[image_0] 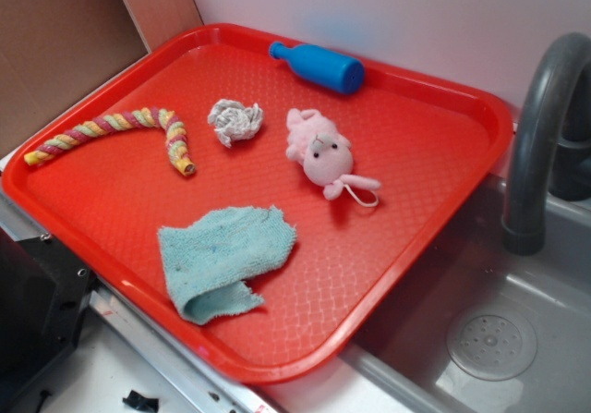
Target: Grab the white paper.
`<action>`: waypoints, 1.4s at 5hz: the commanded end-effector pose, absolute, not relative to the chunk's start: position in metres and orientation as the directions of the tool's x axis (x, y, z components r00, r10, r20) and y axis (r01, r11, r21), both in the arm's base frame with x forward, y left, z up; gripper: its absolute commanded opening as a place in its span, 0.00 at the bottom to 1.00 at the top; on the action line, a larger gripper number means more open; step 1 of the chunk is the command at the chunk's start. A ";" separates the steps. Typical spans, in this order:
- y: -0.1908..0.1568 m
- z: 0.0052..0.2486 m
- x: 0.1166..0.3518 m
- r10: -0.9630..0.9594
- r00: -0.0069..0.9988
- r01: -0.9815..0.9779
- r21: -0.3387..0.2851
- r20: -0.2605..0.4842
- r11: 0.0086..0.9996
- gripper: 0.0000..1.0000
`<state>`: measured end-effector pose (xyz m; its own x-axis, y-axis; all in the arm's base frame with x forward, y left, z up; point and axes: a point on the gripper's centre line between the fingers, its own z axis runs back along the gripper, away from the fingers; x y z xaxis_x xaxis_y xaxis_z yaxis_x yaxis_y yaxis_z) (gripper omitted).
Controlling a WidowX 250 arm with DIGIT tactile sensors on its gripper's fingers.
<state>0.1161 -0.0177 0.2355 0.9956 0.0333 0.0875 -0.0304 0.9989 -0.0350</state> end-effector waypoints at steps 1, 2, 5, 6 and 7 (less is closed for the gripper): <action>-0.018 0.235 0.116 0.033 0.996 -0.030 -0.035 0.087 0.999 1.00; -0.019 0.232 0.124 0.149 0.982 -0.134 -0.126 0.120 0.983 1.00; -0.024 0.183 0.182 0.652 0.717 -0.616 -0.213 0.246 0.758 1.00; -0.021 0.153 0.214 0.740 0.631 -0.708 -0.218 0.235 0.672 1.00; -0.015 0.125 0.236 0.770 0.598 -0.738 -0.223 0.223 0.637 1.00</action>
<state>0.2347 -0.0213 0.1161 0.6118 0.7645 0.2030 -0.7377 0.6441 -0.2024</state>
